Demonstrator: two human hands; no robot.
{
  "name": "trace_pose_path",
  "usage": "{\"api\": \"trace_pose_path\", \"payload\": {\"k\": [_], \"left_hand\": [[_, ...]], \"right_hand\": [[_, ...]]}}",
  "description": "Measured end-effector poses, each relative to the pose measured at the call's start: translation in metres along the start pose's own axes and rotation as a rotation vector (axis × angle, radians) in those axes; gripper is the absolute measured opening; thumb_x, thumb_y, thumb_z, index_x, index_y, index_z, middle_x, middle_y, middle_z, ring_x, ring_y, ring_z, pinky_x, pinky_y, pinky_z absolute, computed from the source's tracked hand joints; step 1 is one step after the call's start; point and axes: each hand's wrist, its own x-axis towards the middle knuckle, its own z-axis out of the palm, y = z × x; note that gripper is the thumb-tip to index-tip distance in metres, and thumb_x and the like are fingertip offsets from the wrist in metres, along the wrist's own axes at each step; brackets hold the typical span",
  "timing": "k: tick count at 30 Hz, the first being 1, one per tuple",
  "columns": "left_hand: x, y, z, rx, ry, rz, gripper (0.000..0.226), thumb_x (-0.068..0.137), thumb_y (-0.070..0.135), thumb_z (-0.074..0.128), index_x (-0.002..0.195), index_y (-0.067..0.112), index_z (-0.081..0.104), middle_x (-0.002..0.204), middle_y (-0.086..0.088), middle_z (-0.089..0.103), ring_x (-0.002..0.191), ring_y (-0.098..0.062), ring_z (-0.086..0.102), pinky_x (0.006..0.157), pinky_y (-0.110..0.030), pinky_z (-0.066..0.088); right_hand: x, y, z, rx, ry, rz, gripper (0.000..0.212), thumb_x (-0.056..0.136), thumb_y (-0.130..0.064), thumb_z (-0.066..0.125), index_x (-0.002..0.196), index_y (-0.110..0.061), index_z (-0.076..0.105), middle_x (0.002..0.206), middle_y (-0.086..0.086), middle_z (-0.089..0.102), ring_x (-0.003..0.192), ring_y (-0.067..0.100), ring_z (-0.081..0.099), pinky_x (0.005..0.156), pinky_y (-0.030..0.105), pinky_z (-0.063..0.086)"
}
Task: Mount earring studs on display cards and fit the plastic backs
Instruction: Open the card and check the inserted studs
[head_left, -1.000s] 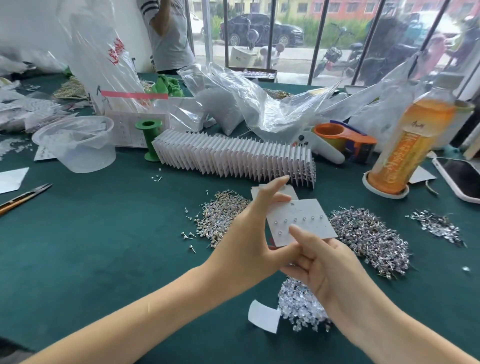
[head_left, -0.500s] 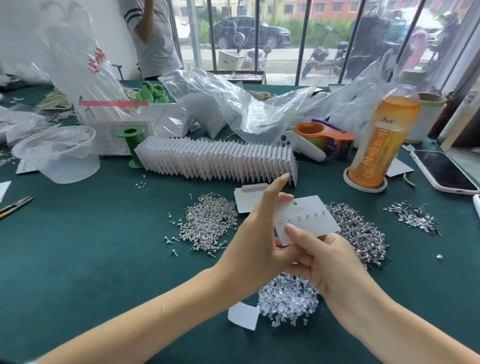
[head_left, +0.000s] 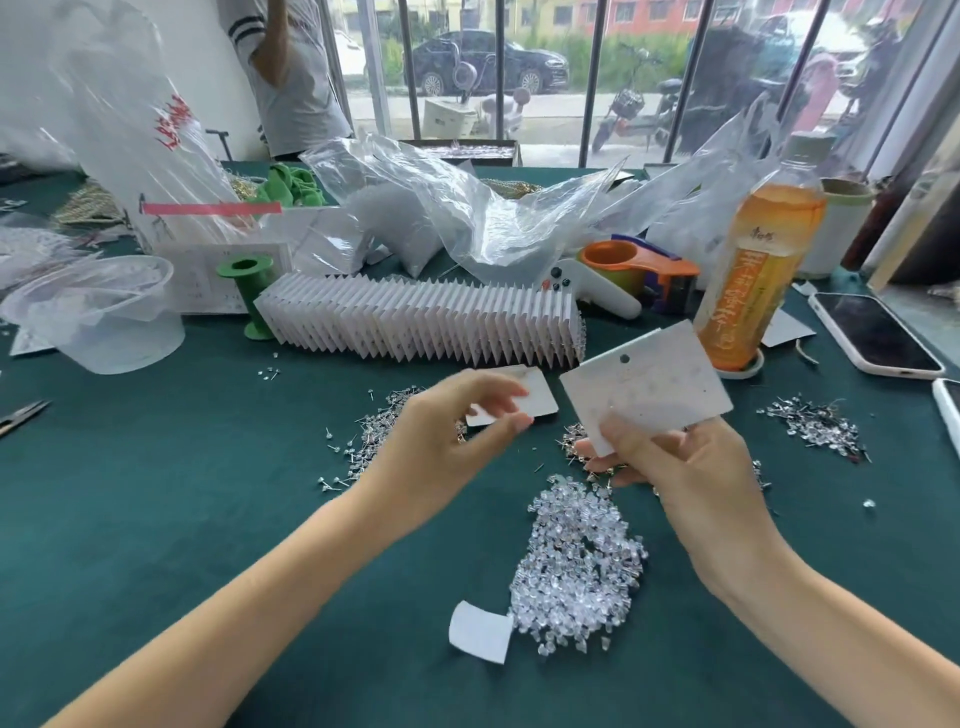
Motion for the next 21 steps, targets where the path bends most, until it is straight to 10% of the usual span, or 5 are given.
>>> {"api": "trace_pose_path", "payload": {"k": [6, 21], "left_hand": [[-0.003, -0.014, 0.003, 0.176, -0.330, -0.005, 0.005, 0.083, 0.016, 0.071, 0.088, 0.016, 0.072, 0.081, 0.007, 0.068, 0.076, -0.001, 0.061, 0.076, -0.011, 0.045], [-0.006, -0.010, 0.003, 0.149, -0.417, 0.034, 0.007, 0.081, 0.014, 0.072, 0.087, 0.018, 0.071, 0.083, 0.008, 0.061, 0.077, -0.004, 0.059, 0.077, -0.013, 0.046]], "right_hand": [[0.004, 0.012, 0.005, -0.133, -0.095, -0.054, 0.025, 0.077, -0.025, 0.069, 0.095, -0.008, 0.069, 0.072, -0.002, 0.075, 0.059, 0.014, 0.070, 0.047, 0.015, 0.048], [-0.012, 0.027, 0.009, -0.224, 0.000, -0.185, 0.020, 0.079, -0.023, 0.069, 0.093, -0.009, 0.072, 0.070, -0.016, 0.072, 0.053, 0.000, 0.063, 0.050, 0.006, 0.041]]}}
